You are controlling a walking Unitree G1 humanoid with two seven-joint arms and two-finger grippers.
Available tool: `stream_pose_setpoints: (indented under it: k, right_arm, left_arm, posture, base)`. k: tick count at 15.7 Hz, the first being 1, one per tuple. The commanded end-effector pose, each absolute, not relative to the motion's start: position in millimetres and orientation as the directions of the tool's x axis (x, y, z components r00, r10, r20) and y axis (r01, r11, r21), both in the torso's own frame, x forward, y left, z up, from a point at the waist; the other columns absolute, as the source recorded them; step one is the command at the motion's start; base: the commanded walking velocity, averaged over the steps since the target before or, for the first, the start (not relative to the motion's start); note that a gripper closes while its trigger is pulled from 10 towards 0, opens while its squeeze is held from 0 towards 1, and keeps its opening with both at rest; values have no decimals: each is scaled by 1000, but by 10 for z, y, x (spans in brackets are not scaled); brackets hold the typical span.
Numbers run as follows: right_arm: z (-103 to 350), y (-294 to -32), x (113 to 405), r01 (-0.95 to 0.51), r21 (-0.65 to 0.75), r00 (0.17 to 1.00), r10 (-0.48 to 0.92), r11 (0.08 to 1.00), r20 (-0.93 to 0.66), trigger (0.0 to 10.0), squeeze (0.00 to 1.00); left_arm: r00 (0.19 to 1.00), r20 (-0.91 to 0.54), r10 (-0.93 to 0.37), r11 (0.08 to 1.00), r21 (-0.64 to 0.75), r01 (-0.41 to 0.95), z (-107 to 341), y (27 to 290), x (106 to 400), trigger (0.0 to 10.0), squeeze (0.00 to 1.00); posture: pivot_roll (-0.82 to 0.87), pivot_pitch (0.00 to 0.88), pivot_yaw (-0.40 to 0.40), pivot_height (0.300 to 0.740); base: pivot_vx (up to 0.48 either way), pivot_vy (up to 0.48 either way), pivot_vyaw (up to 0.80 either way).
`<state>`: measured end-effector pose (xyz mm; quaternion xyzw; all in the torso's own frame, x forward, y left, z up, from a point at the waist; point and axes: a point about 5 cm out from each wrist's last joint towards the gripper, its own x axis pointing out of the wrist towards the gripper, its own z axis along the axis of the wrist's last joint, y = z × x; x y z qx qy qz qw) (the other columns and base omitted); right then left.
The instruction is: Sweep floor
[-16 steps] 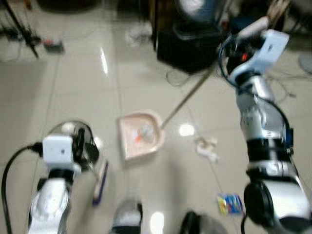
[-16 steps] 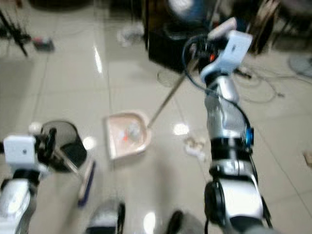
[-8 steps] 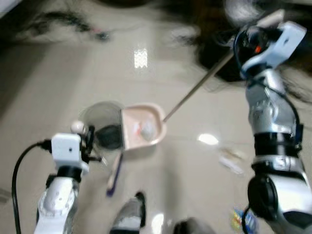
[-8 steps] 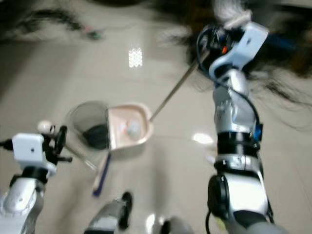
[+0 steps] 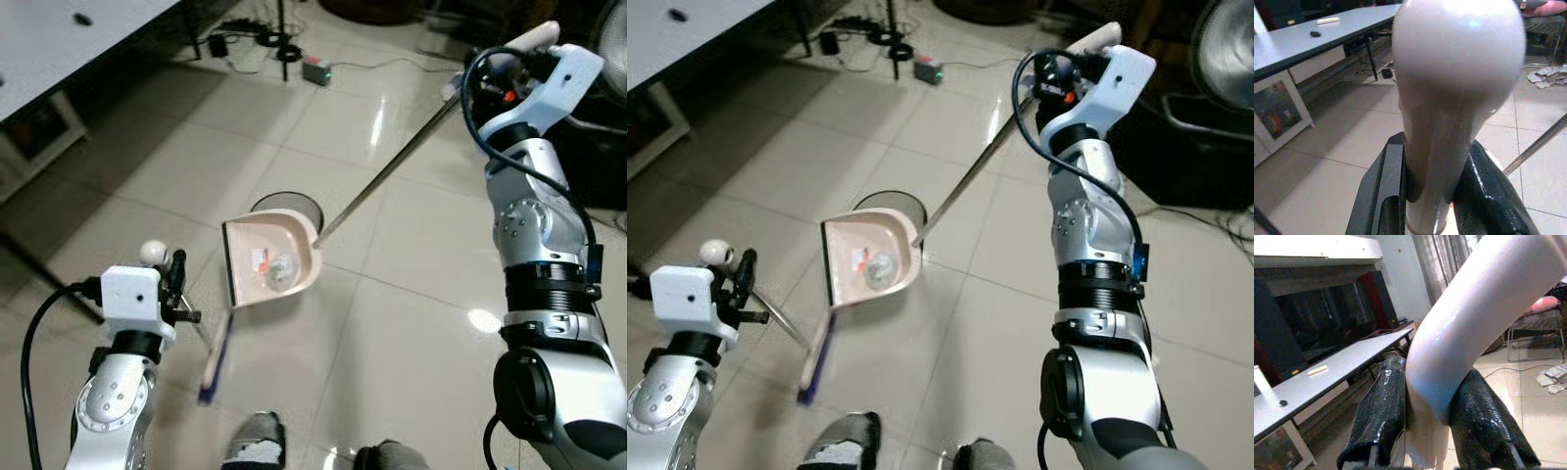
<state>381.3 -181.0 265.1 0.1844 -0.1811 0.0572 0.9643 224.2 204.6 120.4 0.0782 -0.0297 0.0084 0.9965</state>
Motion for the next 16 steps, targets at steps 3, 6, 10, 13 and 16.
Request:
stream_pose_setpoints:
  k: [3, 6, 10, 13, 16]
  right_arm:
    - [2792, -1839, 3771, -181, 334, 896, 15, 925, 444, 10000, 0]
    - [2802, -1820, 3756, -181, 325, 892, 16, 928, 451, 10000, 0]
    - [2822, -1805, 3767, -185, 320, 889, 20, 929, 457, 10000, 0]
    - [2842, -1779, 3782, -196, 313, 888, 33, 929, 458, 10000, 0]
    - [2854, -1764, 3793, -205, 313, 886, 40, 927, 461, 10000, 0]
  left_arm:
    - [996, 85, -24, 986, 166, 9, 1244, 2051, 2300, 10000, 0]
    - [996, 86, -40, 986, 166, 25, 1248, 2043, 2335, 10000, 0]
    - [995, 89, -40, 987, 157, 25, 1240, 2045, 2340, 10000, 0]
    - [995, 93, -26, 988, 153, 12, 1236, 2064, 2321, 10000, 0]
    - [996, 92, -18, 988, 153, 3, 1228, 2075, 2295, 10000, 0]
  posture:
    - [87, 106, 5, 740]
    - [83, 106, 10, 740]
    - [85, 104, 3, 740]
    - [89, 106, -6, 740]
    - [97, 107, -12, 740]
  base:
    - [191, 0, 0]
    - [319, 0, 0]
    - [370, 0, 0]
    - [387, 0, 0]
    - [389, 0, 0]
